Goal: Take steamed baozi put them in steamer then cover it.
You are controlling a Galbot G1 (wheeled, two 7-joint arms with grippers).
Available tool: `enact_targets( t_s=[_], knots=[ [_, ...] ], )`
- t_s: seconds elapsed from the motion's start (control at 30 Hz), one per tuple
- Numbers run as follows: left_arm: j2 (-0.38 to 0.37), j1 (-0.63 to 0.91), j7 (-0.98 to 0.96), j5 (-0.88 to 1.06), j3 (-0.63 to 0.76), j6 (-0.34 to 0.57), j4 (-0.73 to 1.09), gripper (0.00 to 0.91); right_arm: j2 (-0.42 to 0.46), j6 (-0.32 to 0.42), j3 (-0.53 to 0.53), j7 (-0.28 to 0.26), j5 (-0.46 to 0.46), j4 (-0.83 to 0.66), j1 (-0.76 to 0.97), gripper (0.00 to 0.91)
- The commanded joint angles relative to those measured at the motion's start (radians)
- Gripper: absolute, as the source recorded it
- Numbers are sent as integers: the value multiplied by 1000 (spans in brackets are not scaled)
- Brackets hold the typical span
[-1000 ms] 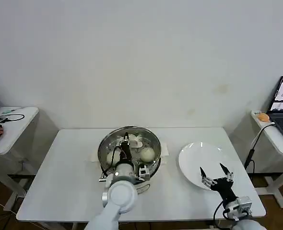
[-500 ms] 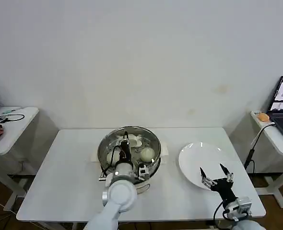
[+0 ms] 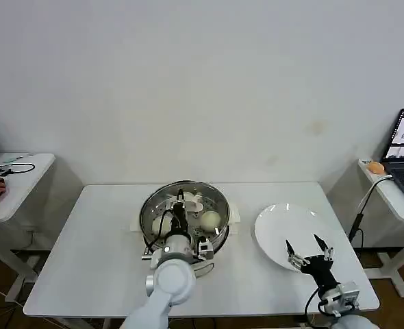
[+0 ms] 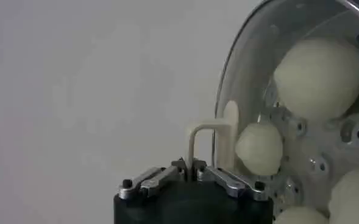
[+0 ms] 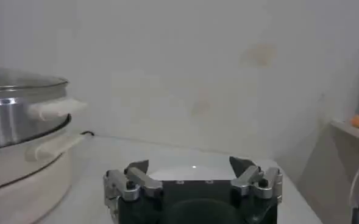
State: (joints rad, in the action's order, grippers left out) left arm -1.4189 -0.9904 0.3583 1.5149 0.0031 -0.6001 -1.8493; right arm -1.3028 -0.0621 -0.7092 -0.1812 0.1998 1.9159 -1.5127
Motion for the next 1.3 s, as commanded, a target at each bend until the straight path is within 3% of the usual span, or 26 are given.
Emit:
enact_targets(
  t_s=[0.03,0.07,1.3],
  knots=[
    [-3,-2,-11,0,-2,5,3,635,-1,1,-1,0,1,0,-1,907],
    [-3,-2,-3,1,-3,5,3,907,-1,1,-1,-1,1,0,-1,907],
    [47,-92,-78,-111,-24,26,-104,907,-7,8,-6,-2,3,-11,4,907]
  ],
)
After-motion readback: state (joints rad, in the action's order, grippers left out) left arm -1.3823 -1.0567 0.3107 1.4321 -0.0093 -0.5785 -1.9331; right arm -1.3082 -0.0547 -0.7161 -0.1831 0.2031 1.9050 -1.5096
